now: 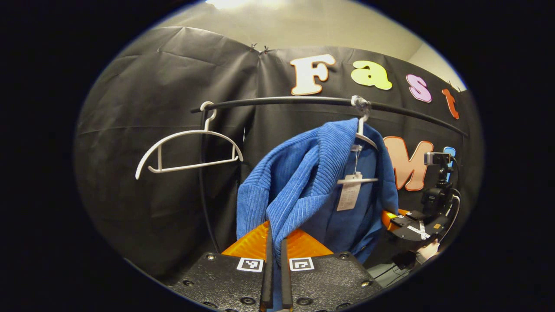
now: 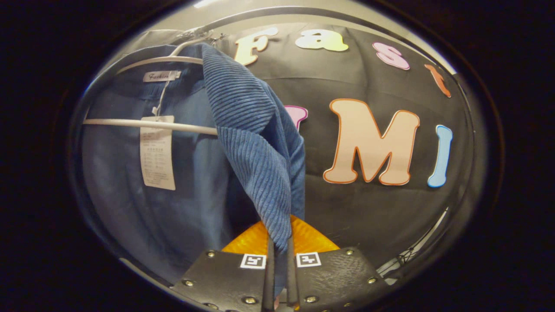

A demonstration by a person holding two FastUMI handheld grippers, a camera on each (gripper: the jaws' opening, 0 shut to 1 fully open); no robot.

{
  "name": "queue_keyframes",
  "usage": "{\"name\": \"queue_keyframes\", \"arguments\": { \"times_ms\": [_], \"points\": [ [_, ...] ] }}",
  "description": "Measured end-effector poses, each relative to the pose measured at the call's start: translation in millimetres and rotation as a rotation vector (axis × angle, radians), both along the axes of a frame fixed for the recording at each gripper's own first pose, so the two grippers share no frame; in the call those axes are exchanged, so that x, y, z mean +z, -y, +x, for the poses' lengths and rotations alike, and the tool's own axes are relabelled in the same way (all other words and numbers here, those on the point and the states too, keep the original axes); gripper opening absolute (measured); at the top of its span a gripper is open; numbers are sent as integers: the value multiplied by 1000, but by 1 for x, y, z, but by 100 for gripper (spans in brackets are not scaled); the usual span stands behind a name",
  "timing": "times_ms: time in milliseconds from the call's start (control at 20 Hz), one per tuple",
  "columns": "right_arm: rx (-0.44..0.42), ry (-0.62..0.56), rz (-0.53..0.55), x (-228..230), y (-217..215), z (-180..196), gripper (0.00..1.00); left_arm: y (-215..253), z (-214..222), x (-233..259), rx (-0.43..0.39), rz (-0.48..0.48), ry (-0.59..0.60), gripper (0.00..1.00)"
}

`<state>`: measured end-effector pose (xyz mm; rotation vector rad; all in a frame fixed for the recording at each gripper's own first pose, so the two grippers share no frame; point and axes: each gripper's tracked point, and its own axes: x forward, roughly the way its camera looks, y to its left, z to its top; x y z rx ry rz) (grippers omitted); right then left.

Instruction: Grasp the clothes on the hanger with both hands and then place them into the laundry hamper below.

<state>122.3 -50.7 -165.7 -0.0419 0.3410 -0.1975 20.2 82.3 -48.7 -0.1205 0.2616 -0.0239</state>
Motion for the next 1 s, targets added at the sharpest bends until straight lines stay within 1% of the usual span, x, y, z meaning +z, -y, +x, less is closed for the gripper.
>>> {"name": "queue_keyframes", "arguments": {
  "times_ms": [50, 100, 150, 250, 300, 450, 500, 550, 600, 850, 900, 950, 1000],
  "points": [
    [-17, 10, -6, 9, 6, -6, 11, -4, 1, 2, 7, 0, 5, 5],
    [-28, 19, -6, 11, 12, -4, 4, -7, 1, 6, 16, 3, 11, 8],
    [-40, 26, -8, 12, 14, -1, 4, -11, 0, 9, 24, 6, 15, 5],
    [-55, 41, -18, 21, 25, 0, 4, -16, 3, 13, 32, 4, 24, 7],
    [-61, 50, -26, 25, 30, 1, 4, -19, 3, 16, 36, 9, 30, 3],
    [-82, 80, -52, 41, 46, 3, 4, -27, 8, 22, 45, 44, 43, 5],
    [-89, 93, -58, 47, 51, 5, 5, -30, 9, 24, 47, 49, 48, 7],
    [-97, 104, -63, 51, 55, 7, 5, -32, 10, 27, 50, 50, 56, 7],
    [-103, 113, -67, 57, 59, 8, 4, -34, 11, 30, 53, 50, 61, 5],
    [-125, 151, -55, 70, 72, 15, 4, -45, 20, 42, 61, 44, 85, 5],
    [-129, 157, -53, 72, 73, 16, 4, -46, 20, 45, 60, 44, 90, 2],
    [-133, 162, -49, 74, 74, 16, 4, -47, 21, 48, 59, 42, 95, 5],
    [-136, 167, -45, 76, 75, 17, 4, -49, 21, 52, 59, 39, 101, 4]
  ]
}}
